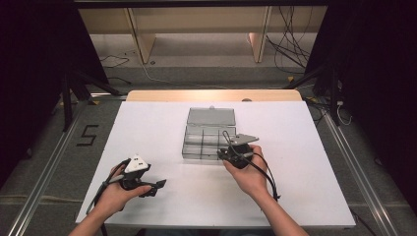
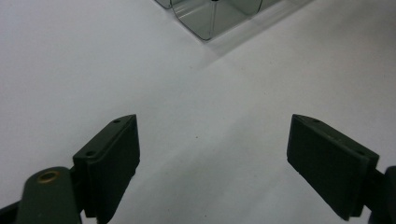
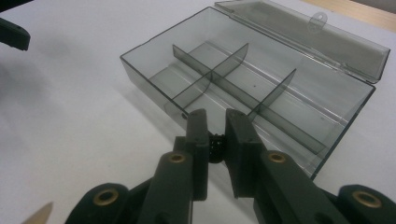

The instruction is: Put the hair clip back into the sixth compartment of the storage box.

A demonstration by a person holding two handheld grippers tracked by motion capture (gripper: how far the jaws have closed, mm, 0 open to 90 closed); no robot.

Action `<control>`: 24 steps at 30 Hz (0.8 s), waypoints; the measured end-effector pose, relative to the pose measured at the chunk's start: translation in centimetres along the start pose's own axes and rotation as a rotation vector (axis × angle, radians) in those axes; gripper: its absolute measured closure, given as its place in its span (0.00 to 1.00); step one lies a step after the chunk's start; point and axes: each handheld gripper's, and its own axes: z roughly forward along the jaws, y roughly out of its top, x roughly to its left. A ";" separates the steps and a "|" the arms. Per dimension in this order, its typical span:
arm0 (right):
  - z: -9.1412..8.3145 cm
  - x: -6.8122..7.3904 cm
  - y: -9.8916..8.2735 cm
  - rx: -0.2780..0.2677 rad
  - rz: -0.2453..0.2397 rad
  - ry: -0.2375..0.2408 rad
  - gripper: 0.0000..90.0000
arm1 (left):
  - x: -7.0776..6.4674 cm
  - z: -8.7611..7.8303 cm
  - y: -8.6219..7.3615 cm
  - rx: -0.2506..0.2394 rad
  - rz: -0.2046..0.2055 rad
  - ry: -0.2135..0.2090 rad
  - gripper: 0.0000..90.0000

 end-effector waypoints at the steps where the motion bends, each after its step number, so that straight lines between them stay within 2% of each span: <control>1: 0.0 -0.1 0.0 0.000 0.001 -0.001 0.90 | 0.0 0.0 0.0 0.000 0.000 0.000 0.19; 24: -0.4 -1.4 0.1 0.008 0.024 -0.029 0.90 | 0.0 0.0 0.0 0.000 0.000 0.001 0.19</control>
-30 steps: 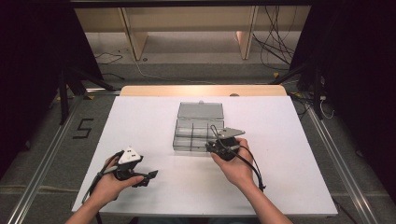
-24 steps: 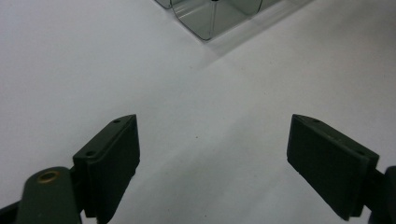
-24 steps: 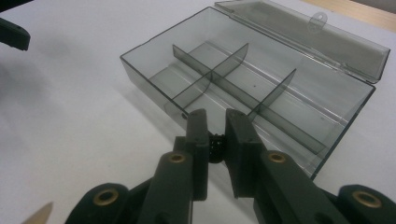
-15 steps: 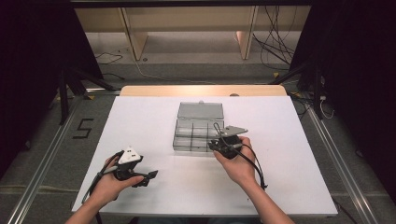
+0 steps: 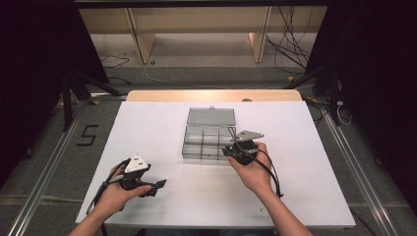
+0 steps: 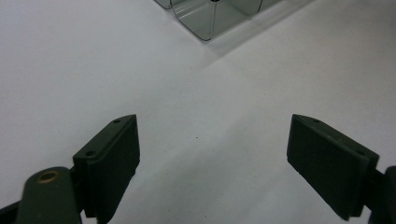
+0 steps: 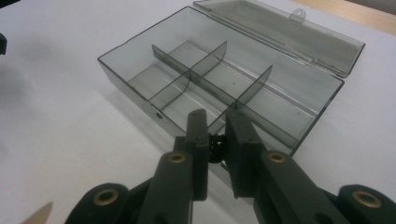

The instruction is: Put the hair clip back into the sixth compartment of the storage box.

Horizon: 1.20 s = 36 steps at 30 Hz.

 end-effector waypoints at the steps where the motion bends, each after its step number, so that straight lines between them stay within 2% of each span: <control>1: 0.0 0.0 0.0 0.002 0.002 0.000 0.90 | 0.0 0.0 0.0 0.000 -0.001 0.000 0.19; 16: 0.1 -0.8 0.1 0.017 0.017 -0.016 0.90 | 0.0 0.0 0.0 0.000 0.000 0.000 0.19; 36: 0.8 -1.2 0.6 0.047 0.014 -0.028 0.90 | 0.0 0.0 0.0 0.002 0.002 -0.001 0.19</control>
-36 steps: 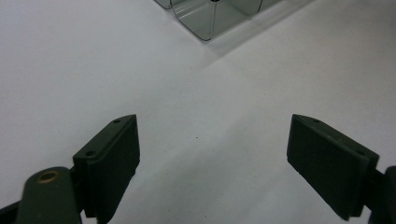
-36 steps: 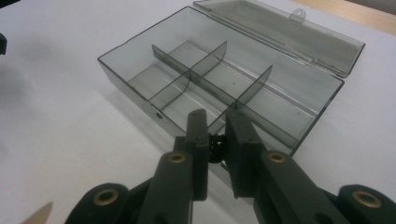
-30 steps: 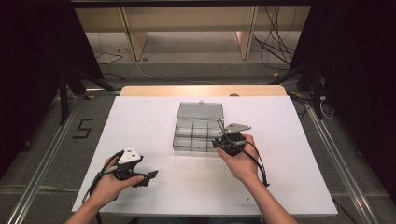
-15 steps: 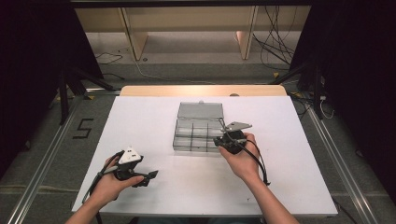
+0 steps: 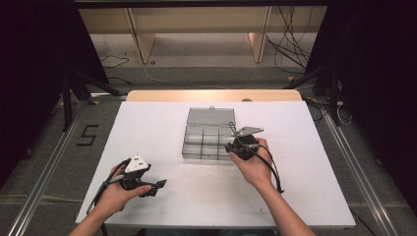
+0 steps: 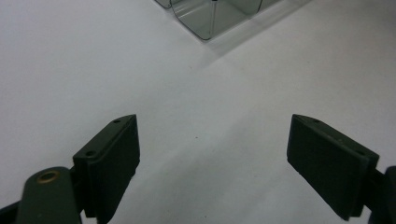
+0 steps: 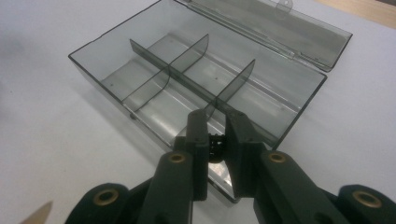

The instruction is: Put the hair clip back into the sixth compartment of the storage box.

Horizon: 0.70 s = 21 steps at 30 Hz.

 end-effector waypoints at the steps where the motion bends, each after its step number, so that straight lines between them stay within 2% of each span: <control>1: 0.0 0.0 0.0 0.002 0.002 0.000 0.90 | 0.0 0.0 0.0 -0.002 -0.001 0.000 0.19; 21: 0.5 -0.2 0.6 0.026 0.002 -0.006 0.90 | 0.0 0.0 0.0 -0.002 -0.001 0.001 0.19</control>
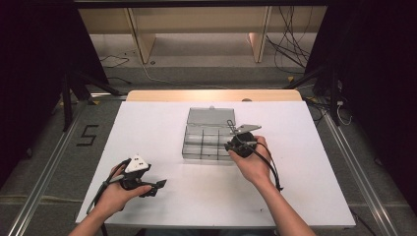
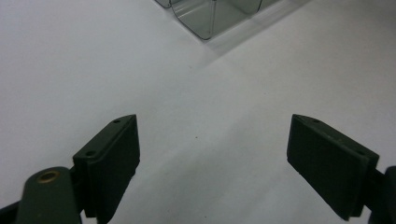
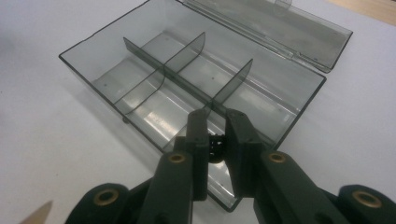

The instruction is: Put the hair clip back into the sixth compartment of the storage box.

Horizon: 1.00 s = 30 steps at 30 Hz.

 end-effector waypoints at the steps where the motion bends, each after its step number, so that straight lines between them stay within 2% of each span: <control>1: 0.0 0.0 0.0 0.000 -0.001 -0.001 0.90 | 0.0 0.0 0.0 0.000 -0.001 0.000 0.19; 30: 1.3 -0.1 0.7 0.050 -0.005 -0.003 0.90 | 0.0 0.0 0.0 0.003 0.000 -0.002 0.19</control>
